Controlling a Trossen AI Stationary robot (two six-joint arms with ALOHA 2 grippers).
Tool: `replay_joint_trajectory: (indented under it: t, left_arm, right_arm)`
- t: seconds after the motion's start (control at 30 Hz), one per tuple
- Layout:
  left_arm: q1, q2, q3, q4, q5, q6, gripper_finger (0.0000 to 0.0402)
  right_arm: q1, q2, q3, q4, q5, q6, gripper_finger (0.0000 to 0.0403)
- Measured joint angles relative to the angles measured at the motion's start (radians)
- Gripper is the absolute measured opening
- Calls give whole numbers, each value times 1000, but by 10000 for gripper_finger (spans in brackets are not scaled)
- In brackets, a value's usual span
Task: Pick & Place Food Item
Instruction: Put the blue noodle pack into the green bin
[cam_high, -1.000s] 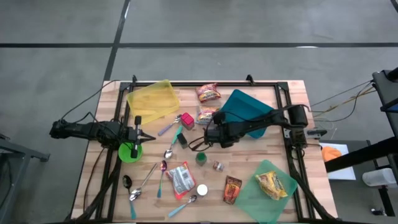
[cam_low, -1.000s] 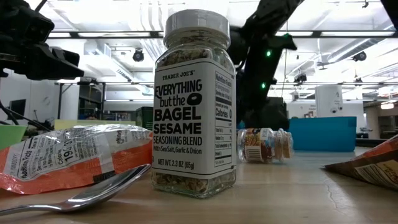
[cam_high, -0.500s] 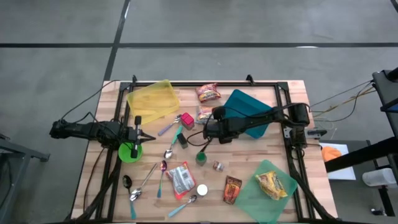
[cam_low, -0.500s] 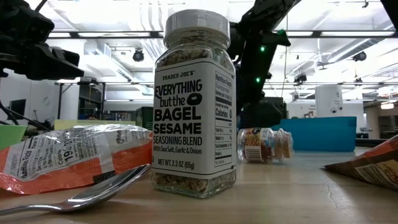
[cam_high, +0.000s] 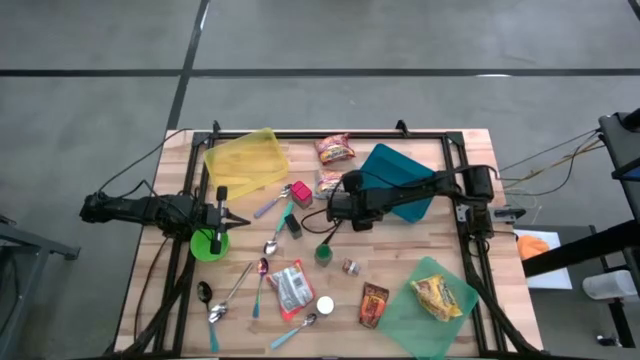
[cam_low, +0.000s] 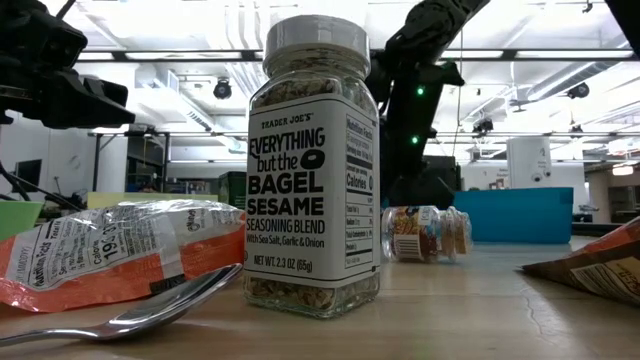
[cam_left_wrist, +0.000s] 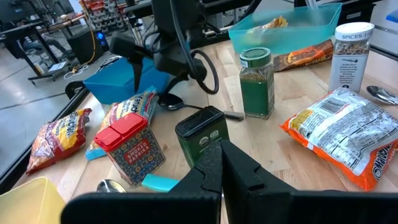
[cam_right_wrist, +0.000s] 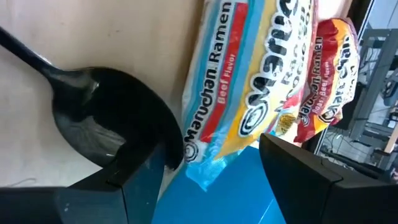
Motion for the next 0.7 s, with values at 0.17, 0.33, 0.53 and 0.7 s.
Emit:
replay_joint_trajectory:
  t: [0.17,0.33,0.53,0.7]
  left_arm:
    - [0,0,0,0,0,0,0]
    - [0,0,0,0,0,0,0]
    - [0,0,0,0,0,0,0]
    - [0,0,0,0,0,0,0]
  right_arm:
    - [-4,13,-1,12,3,-7,258]
    - [-15,24,-1,22,8,-7,258]
    - [-15,24,-1,24,11,-10,258]
    - [-17,24,-1,24,12,-9,258]
